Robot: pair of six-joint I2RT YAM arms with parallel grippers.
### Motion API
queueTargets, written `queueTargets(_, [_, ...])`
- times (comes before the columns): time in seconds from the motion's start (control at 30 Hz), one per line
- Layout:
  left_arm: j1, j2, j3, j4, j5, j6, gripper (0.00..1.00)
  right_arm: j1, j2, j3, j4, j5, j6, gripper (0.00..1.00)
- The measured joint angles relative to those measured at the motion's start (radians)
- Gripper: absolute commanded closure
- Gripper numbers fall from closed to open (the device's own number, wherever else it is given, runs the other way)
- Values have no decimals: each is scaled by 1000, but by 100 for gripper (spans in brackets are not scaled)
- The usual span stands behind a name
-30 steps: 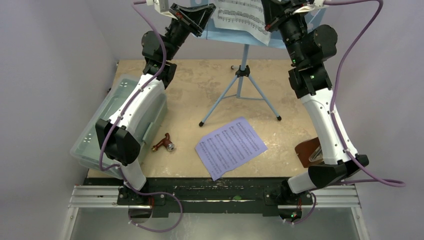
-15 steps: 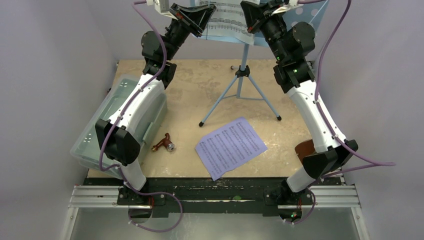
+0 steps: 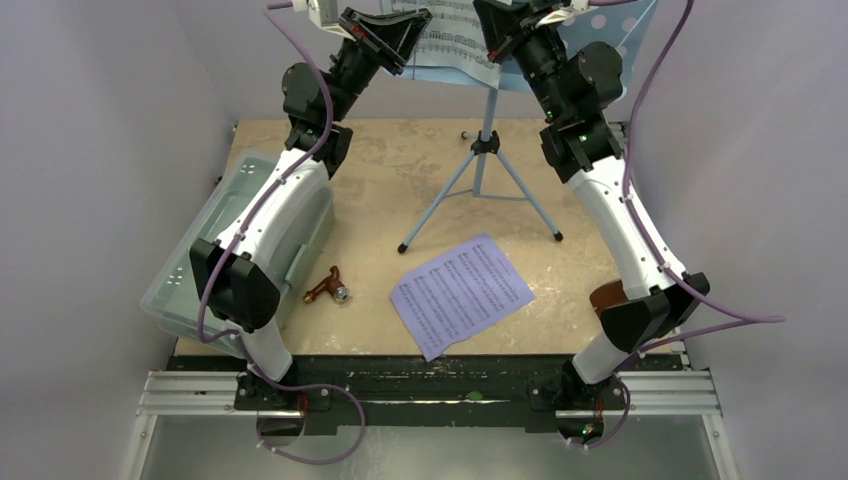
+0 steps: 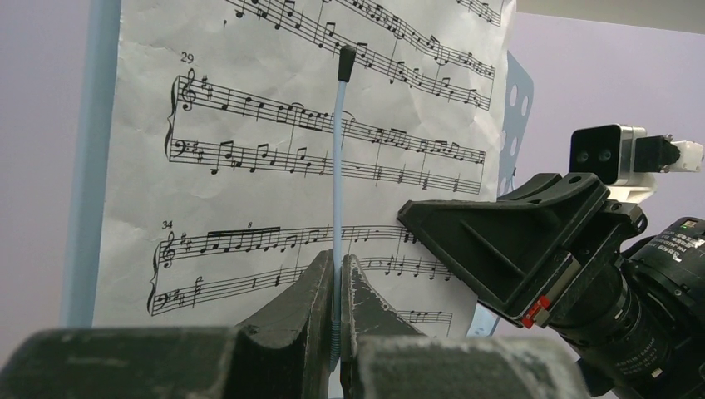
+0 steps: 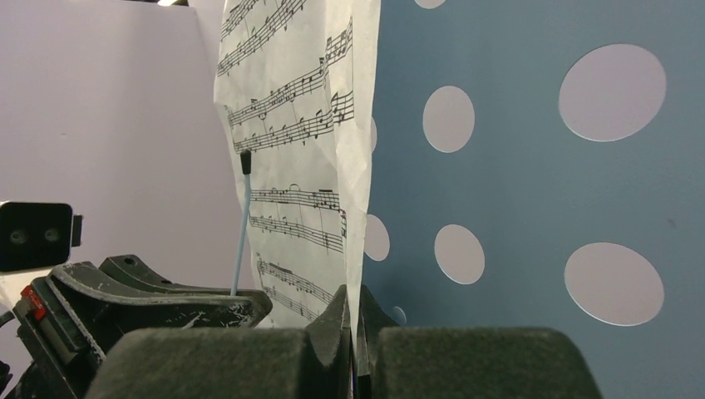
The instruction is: Set up the instrument practice props
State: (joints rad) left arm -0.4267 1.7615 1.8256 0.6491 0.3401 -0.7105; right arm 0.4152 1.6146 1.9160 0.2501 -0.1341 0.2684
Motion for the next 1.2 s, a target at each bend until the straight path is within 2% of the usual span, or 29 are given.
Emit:
queueTargets(0.33, [0, -2, -6, 1, 0, -1, 98, 5, 21, 3, 5, 0, -1, 100])
queueTargets(0.47, [0, -5, -10, 0, -4, -3, 84, 5, 21, 3, 5, 0, -1, 100])
queueTargets(0.63, [0, -9, -23, -1, -4, -12, 60, 5, 21, 3, 6, 1, -1, 100])
queueTargets(0.77, [-1, -23, -48, -3, -5, -12, 45, 5, 21, 3, 6, 4, -3, 85])
queueTargets(0.83, [-1, -44, -76, -3, -8, -12, 33, 5, 21, 3, 5, 6, -6, 77])
queueTargets(0.97, [-1, -105, -142, -8, -22, -11, 21, 11, 20, 2, 5, 6, -8, 61])
queueTargets(1.1, [-1, -188, -201, -43, -39, -3, 18, 18, 6, 2, -19, 13, -11, 44])
queueTargets(1.2, [-1, -274, -243, -127, -69, 23, 16, 17, -34, -5, -77, 24, -26, 32])
